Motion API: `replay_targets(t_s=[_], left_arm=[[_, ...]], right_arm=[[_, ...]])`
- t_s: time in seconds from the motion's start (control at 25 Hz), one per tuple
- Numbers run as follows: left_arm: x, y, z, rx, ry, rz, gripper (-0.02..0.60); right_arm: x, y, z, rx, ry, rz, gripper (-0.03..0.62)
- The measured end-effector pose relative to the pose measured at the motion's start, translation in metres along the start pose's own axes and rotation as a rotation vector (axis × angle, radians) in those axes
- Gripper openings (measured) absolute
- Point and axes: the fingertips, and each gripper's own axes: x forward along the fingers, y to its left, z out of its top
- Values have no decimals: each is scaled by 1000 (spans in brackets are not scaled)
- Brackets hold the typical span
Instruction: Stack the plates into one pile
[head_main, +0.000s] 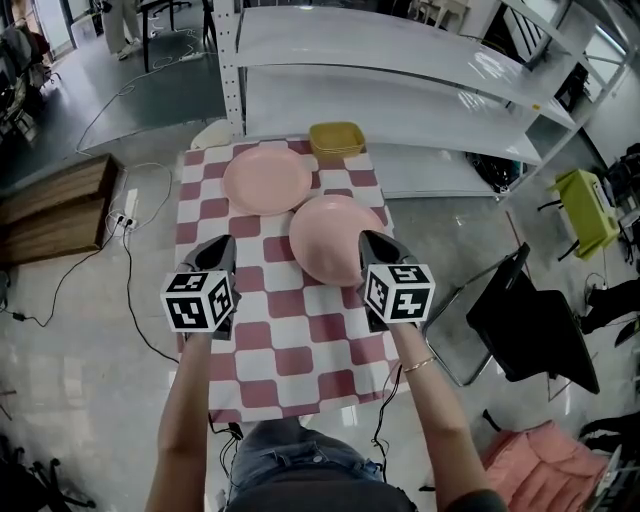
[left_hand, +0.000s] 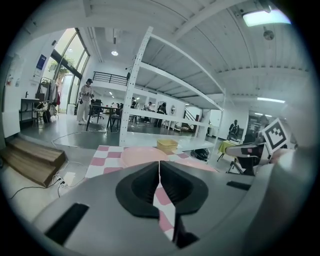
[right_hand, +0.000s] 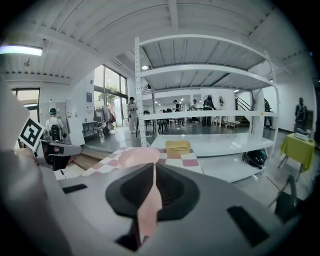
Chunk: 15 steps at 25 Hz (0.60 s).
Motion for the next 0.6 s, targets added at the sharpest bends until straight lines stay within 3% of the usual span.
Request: replay_targets(t_s=[0.6], left_arm=[[105, -53, -41, 10, 141, -141, 33]], right_arm=[[13, -83, -68, 98, 123, -170, 26]])
